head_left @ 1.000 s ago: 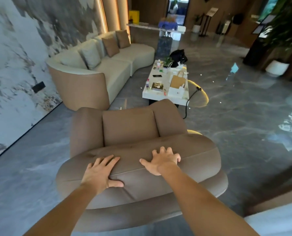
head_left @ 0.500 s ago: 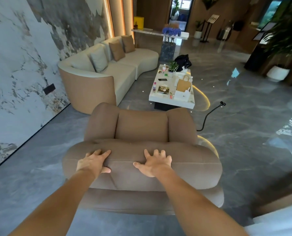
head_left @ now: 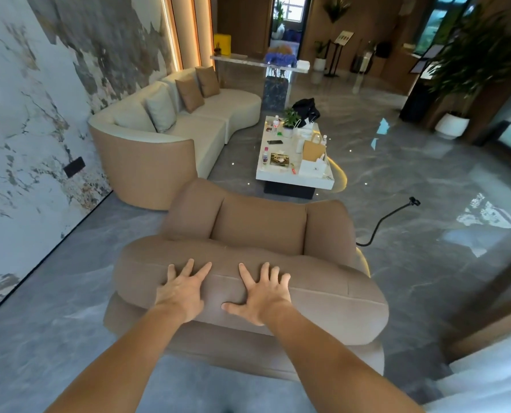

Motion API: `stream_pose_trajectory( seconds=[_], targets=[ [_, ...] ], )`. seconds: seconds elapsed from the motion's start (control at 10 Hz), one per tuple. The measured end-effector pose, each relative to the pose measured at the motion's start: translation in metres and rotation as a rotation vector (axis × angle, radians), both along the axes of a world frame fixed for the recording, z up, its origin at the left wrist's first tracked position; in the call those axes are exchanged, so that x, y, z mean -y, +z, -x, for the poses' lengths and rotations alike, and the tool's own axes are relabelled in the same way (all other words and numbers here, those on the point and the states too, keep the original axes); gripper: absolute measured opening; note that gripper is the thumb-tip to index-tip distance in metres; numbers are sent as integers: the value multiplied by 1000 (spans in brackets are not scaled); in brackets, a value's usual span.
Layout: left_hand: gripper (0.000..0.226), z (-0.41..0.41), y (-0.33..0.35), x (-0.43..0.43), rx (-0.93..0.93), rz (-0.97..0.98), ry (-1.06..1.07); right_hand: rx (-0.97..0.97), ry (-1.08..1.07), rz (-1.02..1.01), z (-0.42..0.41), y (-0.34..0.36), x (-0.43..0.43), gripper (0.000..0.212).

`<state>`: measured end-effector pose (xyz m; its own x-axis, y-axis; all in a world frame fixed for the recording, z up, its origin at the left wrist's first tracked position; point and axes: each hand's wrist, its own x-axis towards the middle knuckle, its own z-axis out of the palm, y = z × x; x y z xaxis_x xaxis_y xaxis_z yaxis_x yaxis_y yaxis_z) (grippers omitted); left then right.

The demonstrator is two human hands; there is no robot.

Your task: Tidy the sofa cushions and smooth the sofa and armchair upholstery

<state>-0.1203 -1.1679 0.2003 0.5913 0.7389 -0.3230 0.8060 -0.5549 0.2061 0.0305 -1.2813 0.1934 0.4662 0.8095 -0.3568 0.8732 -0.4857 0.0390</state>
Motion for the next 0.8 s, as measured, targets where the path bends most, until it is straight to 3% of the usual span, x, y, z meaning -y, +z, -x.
stream_pose_trajectory(
  seconds=[0.2, 0.4, 0.6, 0.7, 0.8],
  targets=[
    [73, 11, -8, -59, 11, -91, -78, -41, 102, -261, -19, -32, -34, 95],
    [68, 14, -15, -104, 86, -157, -187, 0, 80, -355, -31, -41, -64, 83],
    [66, 15, 6, -127, 46, -69, -328, -30, -20, -201, -31, 1, -79, 84],
    [65, 37, 20, -149, 67, 54, -423, -101, -193, -111, -7, 23, -102, 78],
    [55, 75, 42, -182, 68, 39, -359, -182, -196, -18, 29, 46, -136, 71]
  ],
)
